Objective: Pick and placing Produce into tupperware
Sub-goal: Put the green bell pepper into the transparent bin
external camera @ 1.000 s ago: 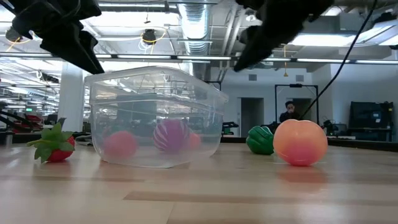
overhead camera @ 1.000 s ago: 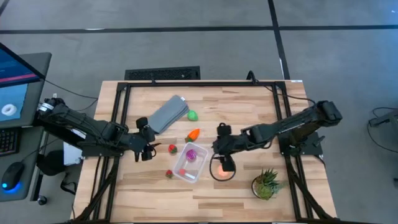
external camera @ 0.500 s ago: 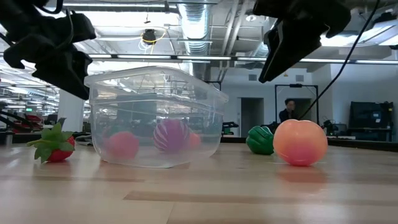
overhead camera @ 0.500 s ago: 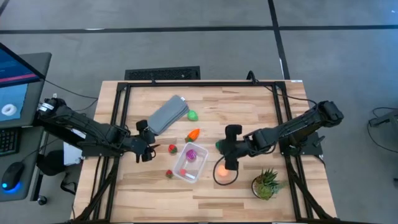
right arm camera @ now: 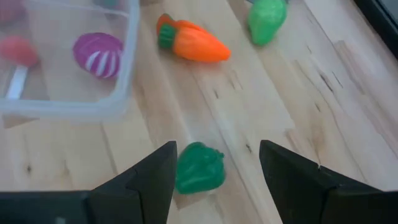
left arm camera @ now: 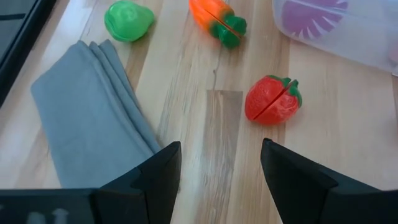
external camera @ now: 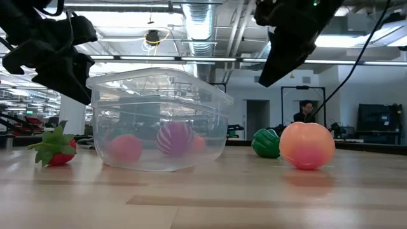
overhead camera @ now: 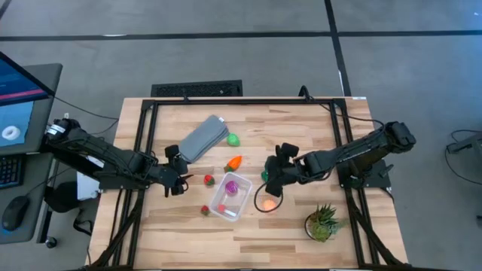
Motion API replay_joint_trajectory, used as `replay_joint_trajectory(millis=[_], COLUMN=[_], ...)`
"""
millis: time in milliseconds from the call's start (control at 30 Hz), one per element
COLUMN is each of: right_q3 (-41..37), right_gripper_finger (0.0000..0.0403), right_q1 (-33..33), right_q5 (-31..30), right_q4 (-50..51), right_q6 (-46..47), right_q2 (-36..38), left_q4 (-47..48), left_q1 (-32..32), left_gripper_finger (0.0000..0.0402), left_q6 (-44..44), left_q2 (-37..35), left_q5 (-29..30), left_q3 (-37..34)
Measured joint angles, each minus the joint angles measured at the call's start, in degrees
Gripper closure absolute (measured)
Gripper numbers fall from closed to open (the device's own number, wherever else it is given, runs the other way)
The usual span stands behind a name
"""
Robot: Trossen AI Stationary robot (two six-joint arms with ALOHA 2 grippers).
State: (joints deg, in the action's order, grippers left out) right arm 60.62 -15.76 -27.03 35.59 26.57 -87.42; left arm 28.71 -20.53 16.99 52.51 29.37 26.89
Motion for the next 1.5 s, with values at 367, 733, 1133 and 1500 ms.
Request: replay_joint_trajectory(millis=[367, 733, 1133, 1500], right_q3=[0.00, 0.00, 0.11, 0.74], right_gripper_finger=[0.0149, 0.0148, 0.0148, 0.0121], right_q1=[5.56, 11.41, 12.75, 12.79], right_q5=[6.13, 16.73, 20.49, 20.63], right_q4=[0.74, 0.84, 0.06, -1.42], right_q6=[-2.99, 1.93, -4.60, -10.54], right_q2=[0.00, -0.04, -5.58, -6.95], left_q4=[-1.13, -2.75, -2.74, -2.60], left_q1=[0.00, 0.00, -0.01, 0.00], left_gripper_finger=[0.0191, 0.0191, 0.0191, 0.0191], left_q6=[0.55, 0.26, 0.07, -0.02], left_q2=[0.00, 0.00, 0.00, 0.00], left_q5=[-0.03, -0.03, -0.03, -0.03], left_q3=[0.00, 0.00, 0.00, 0.00])
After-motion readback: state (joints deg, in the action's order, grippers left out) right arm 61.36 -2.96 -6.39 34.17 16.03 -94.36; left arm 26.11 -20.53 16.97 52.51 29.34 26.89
